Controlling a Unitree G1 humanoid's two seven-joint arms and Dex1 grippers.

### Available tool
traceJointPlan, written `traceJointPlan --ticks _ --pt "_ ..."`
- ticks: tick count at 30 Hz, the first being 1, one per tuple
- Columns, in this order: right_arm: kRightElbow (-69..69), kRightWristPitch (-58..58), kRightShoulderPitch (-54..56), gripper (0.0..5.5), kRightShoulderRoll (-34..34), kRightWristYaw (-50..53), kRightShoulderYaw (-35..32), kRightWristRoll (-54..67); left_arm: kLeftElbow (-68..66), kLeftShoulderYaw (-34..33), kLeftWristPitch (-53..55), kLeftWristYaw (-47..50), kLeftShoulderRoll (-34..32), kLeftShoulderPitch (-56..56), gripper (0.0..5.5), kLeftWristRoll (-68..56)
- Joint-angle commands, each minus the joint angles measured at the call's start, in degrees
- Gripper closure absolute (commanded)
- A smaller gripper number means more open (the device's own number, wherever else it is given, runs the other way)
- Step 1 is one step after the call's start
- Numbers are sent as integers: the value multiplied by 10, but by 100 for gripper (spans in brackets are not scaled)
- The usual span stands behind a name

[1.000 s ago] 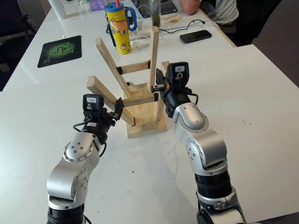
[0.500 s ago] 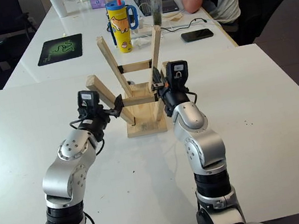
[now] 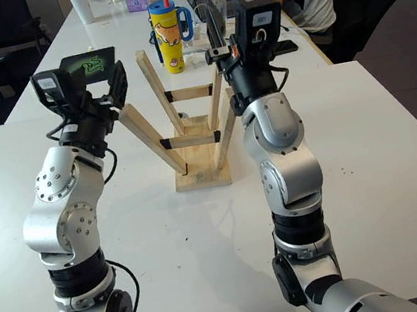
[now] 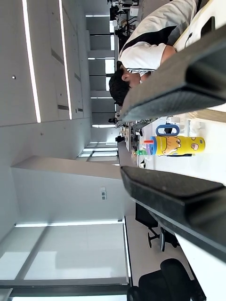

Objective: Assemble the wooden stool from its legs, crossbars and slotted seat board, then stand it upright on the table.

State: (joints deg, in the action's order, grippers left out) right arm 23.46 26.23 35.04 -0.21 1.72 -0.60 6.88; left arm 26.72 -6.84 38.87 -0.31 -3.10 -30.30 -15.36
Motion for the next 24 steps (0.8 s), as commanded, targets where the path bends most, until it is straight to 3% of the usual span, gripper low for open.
traceJointPlan --ticks 1,7,10,14,17,22,24 --pt "-46 -9 70 418 -24 -30 -24 20 -53 -42 3 12 -3 -104 249 -29" --pt "-76 -19 138 503 -44 -60 -44 49 -95 -109 26 42 -4 -197 331 -91" --pt "-92 9 80 546 -52 -84 -19 49 -106 -67 64 41 -3 -147 373 -79" --pt "-132 97 -54 550 -71 -104 13 47 -129 47 118 43 24 -17 431 -48" --pt "-142 114 -95 550 -75 -116 22 52 -155 95 98 40 32 41 477 -19" --pt "-150 118 -97 550 -71 -126 22 67 -156 75 62 50 33 26 548 2" --pt "-151 111 -92 550 -64 -125 17 71 -151 65 49 47 27 9 548 6"
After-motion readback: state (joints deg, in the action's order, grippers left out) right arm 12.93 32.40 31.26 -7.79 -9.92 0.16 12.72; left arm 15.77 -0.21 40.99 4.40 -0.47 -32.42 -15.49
